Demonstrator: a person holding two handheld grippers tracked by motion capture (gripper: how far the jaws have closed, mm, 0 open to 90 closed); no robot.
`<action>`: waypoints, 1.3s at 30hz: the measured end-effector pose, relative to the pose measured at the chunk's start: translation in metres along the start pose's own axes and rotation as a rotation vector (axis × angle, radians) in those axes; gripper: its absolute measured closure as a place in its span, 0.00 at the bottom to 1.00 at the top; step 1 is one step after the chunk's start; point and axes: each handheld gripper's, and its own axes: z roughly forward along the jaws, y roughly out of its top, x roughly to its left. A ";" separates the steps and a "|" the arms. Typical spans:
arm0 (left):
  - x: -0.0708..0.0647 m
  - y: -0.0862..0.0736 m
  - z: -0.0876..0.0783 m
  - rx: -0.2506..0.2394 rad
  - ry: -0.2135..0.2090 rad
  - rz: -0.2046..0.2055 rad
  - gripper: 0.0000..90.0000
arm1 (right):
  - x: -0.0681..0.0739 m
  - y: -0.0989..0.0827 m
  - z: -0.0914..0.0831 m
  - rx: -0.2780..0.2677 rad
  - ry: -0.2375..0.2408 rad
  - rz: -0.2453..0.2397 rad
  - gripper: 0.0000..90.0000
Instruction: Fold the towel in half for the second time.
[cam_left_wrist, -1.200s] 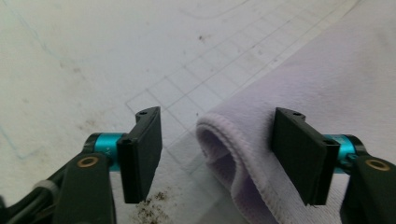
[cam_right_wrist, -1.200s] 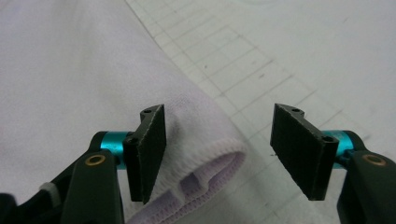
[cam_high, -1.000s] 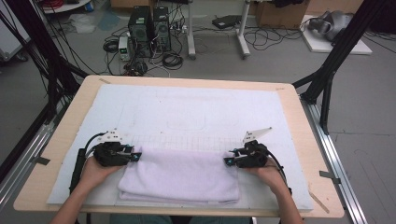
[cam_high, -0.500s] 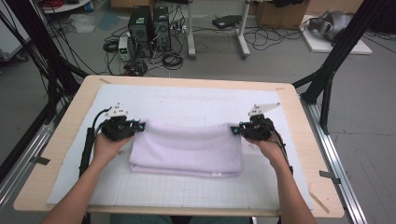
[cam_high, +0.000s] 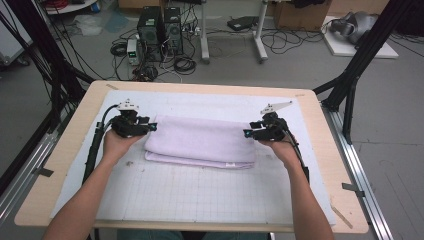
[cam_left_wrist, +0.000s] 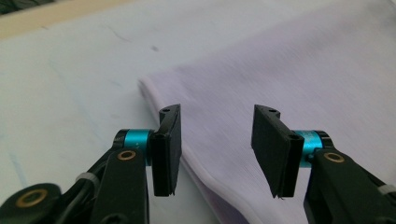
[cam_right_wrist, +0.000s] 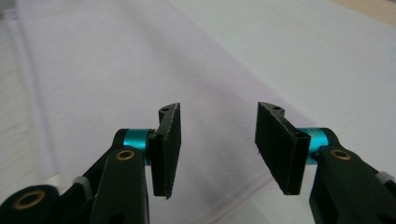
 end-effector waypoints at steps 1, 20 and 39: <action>-0.006 -0.005 -0.003 -0.016 -0.018 0.013 0.62 | 0.007 -0.003 -0.002 -0.005 0.019 -0.005 0.57; -0.028 -0.043 -0.007 0.099 -0.078 0.127 0.81 | 0.051 -0.064 0.000 0.037 0.121 -0.103 0.79; -0.030 -0.042 -0.008 0.114 -0.087 0.124 0.64 | 0.049 -0.056 -0.003 0.035 0.103 -0.119 0.67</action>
